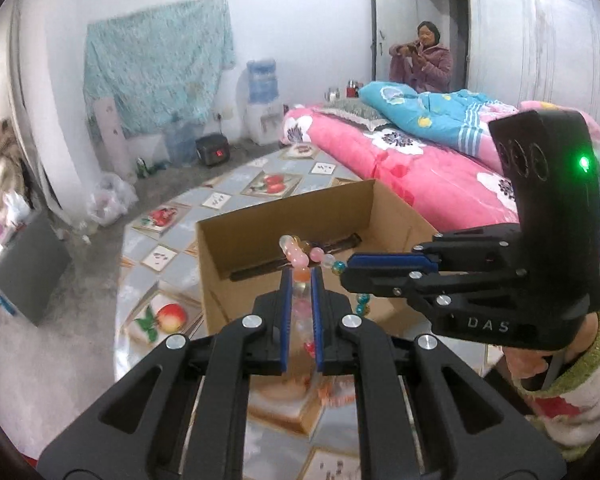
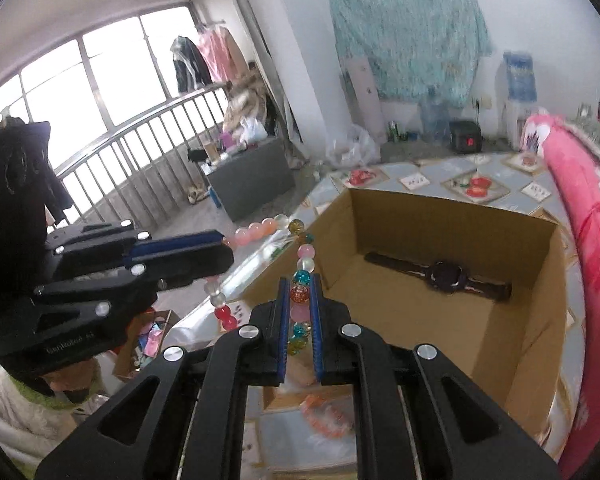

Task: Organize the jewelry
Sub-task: 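Carry the multicolour bracelet with the right gripper into the box, then open the right gripper to drop the bracelet and lift away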

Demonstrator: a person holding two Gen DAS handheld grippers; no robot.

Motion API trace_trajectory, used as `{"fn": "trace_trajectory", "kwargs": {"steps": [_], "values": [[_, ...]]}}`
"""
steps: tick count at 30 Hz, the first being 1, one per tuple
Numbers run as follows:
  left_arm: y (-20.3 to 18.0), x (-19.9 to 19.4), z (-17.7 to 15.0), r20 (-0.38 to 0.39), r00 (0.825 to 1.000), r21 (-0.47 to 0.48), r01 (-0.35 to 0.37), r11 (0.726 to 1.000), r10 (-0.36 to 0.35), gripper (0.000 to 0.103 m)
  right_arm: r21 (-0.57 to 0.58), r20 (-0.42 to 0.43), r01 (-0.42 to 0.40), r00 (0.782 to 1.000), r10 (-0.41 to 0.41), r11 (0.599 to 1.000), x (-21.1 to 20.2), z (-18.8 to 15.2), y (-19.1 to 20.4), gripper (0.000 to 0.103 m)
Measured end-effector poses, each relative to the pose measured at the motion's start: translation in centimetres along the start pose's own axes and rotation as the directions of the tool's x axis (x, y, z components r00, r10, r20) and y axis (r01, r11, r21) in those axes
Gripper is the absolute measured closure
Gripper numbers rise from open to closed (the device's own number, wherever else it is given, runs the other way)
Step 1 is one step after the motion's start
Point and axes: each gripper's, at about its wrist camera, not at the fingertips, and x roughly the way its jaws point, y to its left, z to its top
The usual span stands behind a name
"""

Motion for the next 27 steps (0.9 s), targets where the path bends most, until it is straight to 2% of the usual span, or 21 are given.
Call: {"fn": "trace_trajectory", "kwargs": {"steps": [4,7,11,14,17,18,21,25,27], "values": [[2.2,5.8,1.8,-0.099,0.995,-0.028,-0.003,1.0,0.0,0.095,0.075,-0.138,-0.013,0.99,0.023,0.997,4.4,3.0,-4.1,0.093],[3.4,10.1,1.8,-0.191,0.982,-0.03,-0.008,1.0,0.002,0.095,0.116,-0.254,-0.004,0.967,0.034,0.993,8.6,3.8,-6.2,0.093],[4.9,15.1,0.7,-0.324,0.946,-0.048,-0.019,0.999,0.002,0.095,0.15,-0.393,0.021,0.919,0.04,0.988,13.5,3.8,-8.1,0.093],[5.1,17.2,0.2,-0.387,0.922,-0.029,-0.04,0.999,0.026,0.095,0.154,-0.475,0.045,0.879,0.034,0.987,16.6,3.4,-8.9,0.093],[5.1,17.9,0.0,-0.41,0.91,0.006,-0.066,0.998,0.062,0.094,0.179,-0.528,0.047,0.847,0.056,0.983,18.9,3.1,-9.6,0.093],[5.0,17.9,0.0,-0.41,0.91,0.013,-0.07,0.997,0.069,0.094,0.186,-0.534,0.05,0.843,0.059,0.981,19.3,3.2,-9.9,0.093],[5.2,17.2,0.0,-0.389,0.918,0.006,-0.078,0.997,0.074,0.094,0.194,-0.523,0.047,0.85,0.062,0.98,19.6,3.2,-10.1,0.092],[6.0,16.0,0.2,-0.344,0.935,-0.024,-0.101,0.995,0.087,0.094,0.209,-0.469,0.044,0.881,0.06,0.977,17.9,3.9,-10.3,0.092],[6.3,14.8,0.3,-0.307,0.949,-0.049,-0.094,0.994,0.075,0.094,0.217,-0.435,0.037,0.898,0.063,0.976,16.7,4.5,-10.3,0.092]]}}
